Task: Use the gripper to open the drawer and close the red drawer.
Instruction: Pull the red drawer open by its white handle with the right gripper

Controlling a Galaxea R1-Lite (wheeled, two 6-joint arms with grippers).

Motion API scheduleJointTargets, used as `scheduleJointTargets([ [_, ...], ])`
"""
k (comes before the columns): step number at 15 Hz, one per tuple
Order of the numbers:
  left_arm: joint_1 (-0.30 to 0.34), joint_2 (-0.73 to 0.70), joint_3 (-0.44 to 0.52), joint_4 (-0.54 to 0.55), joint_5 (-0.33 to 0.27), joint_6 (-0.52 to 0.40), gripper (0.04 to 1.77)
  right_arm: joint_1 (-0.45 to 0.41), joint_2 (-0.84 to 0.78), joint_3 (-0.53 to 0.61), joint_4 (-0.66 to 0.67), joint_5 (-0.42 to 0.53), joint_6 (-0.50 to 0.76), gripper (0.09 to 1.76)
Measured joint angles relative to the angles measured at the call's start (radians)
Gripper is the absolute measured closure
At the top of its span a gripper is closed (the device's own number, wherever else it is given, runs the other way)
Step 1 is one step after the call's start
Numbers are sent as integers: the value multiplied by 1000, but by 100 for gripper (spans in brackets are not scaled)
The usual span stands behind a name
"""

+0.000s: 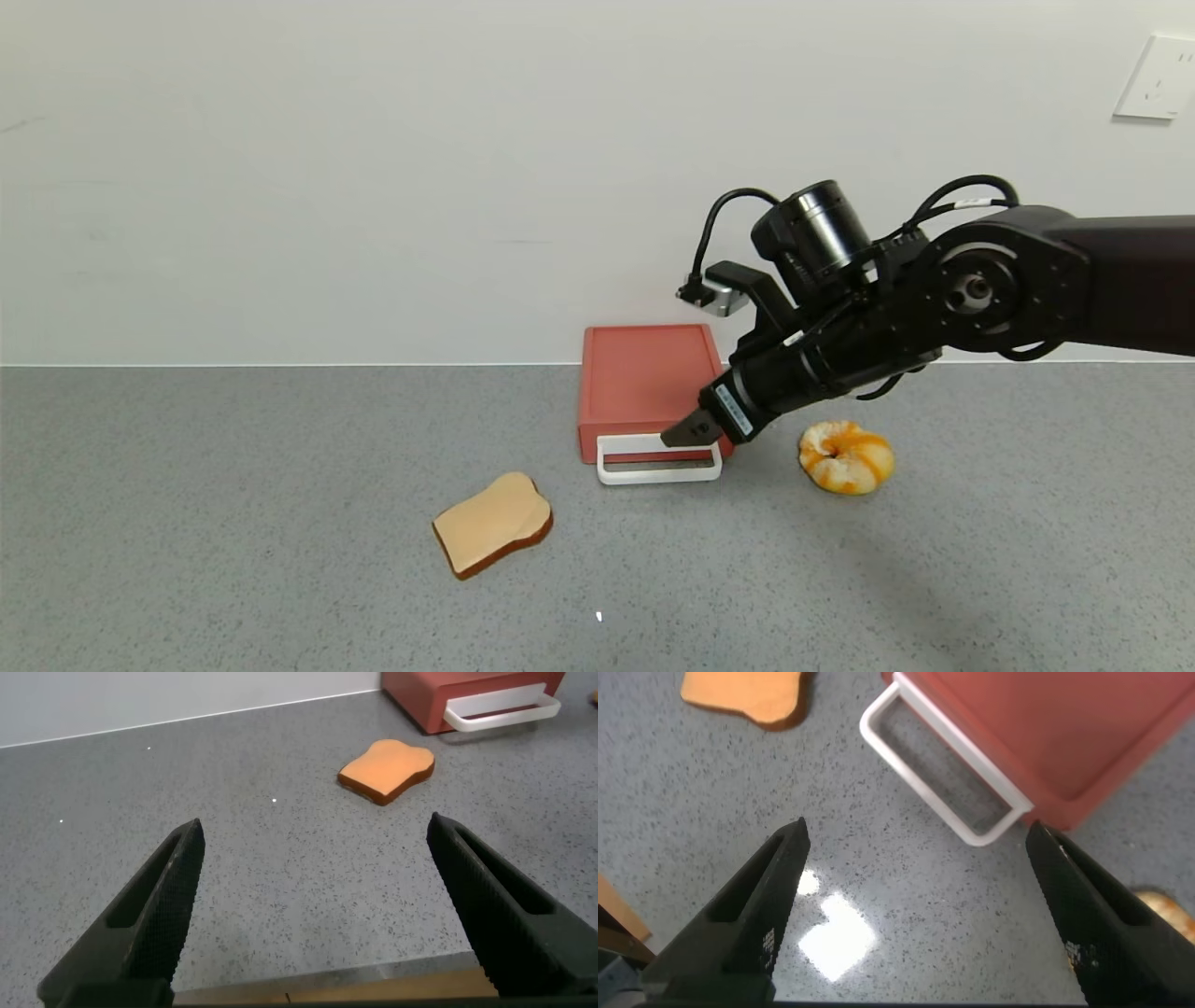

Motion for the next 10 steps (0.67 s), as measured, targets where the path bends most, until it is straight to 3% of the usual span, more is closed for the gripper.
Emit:
scheduleJointTargets([
  [10, 0, 0, 0, 0, 0, 2, 9, 105, 220, -169, 32, 33, -7, 14],
])
